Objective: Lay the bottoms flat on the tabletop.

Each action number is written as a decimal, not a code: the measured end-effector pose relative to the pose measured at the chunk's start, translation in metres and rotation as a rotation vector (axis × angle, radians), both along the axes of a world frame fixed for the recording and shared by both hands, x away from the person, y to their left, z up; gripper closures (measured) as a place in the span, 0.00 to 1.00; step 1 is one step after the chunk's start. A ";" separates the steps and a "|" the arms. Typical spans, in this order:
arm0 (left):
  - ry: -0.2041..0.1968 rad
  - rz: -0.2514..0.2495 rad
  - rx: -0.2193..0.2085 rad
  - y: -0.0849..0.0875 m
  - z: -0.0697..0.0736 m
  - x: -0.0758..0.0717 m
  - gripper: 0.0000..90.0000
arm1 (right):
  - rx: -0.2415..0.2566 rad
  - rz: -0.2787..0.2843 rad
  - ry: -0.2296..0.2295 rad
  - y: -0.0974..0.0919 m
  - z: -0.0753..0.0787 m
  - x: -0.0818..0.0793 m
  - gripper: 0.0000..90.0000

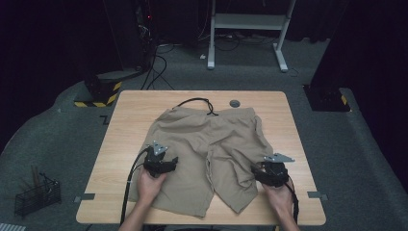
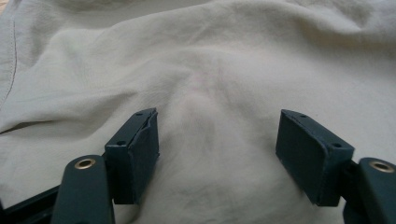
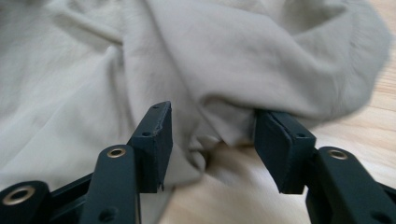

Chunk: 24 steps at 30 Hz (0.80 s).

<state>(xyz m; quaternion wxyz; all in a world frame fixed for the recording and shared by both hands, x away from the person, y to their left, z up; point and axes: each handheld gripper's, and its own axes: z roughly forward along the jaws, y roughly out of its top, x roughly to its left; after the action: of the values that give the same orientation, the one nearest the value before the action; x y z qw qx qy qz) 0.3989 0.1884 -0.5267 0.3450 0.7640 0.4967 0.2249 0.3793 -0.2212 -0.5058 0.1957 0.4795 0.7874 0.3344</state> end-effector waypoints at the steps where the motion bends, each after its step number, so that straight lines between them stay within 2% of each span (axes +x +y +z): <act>1: 0.000 0.000 0.000 0.000 0.000 0.000 0.33 | -0.030 0.013 -0.004 0.003 -0.001 0.004 0.87; 2: 0.000 0.000 0.000 0.000 0.000 0.000 0.33 | -0.020 0.037 0.028 0.002 -0.002 0.009 0.96; 3: 0.000 0.000 0.000 0.000 0.000 0.000 0.33 | -0.005 0.043 0.053 0.001 -0.002 0.014 0.97; 4: 0.000 0.000 0.000 0.000 0.000 0.000 0.33 | -0.011 0.040 0.057 -0.001 0.000 0.016 0.98; 10: 0.000 -0.001 -0.001 0.000 0.000 0.000 0.33 | -0.002 0.017 -0.041 -0.018 0.033 0.013 0.97; 14: -0.001 0.000 0.001 0.000 0.000 0.000 0.33 | -0.018 -0.048 -0.085 -0.034 0.046 0.011 0.97; 15: -0.001 0.001 0.000 0.000 0.000 0.000 0.33 | -0.040 -0.057 -0.072 -0.036 0.044 0.013 0.97; 17: -0.001 0.001 0.001 0.000 0.000 0.000 0.34 | -0.152 -0.067 -0.032 -0.037 0.031 0.021 0.96; 18: -0.001 0.001 0.001 0.000 0.000 0.000 0.34 | -0.172 -0.082 -0.005 -0.040 0.024 0.024 0.95; 21: -0.001 0.003 0.000 0.000 0.000 0.000 0.34 | -0.124 -0.122 0.031 -0.049 0.014 0.025 0.83; 24: -0.001 0.003 0.001 0.000 0.000 0.000 0.34 | -0.066 -0.105 0.051 -0.050 0.013 0.018 0.73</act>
<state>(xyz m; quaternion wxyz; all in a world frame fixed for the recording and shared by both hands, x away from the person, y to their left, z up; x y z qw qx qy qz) 0.3989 0.1885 -0.5267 0.3446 0.7633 0.4975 0.2261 0.3972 -0.2708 -0.4926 0.2087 0.5219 0.7763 0.2853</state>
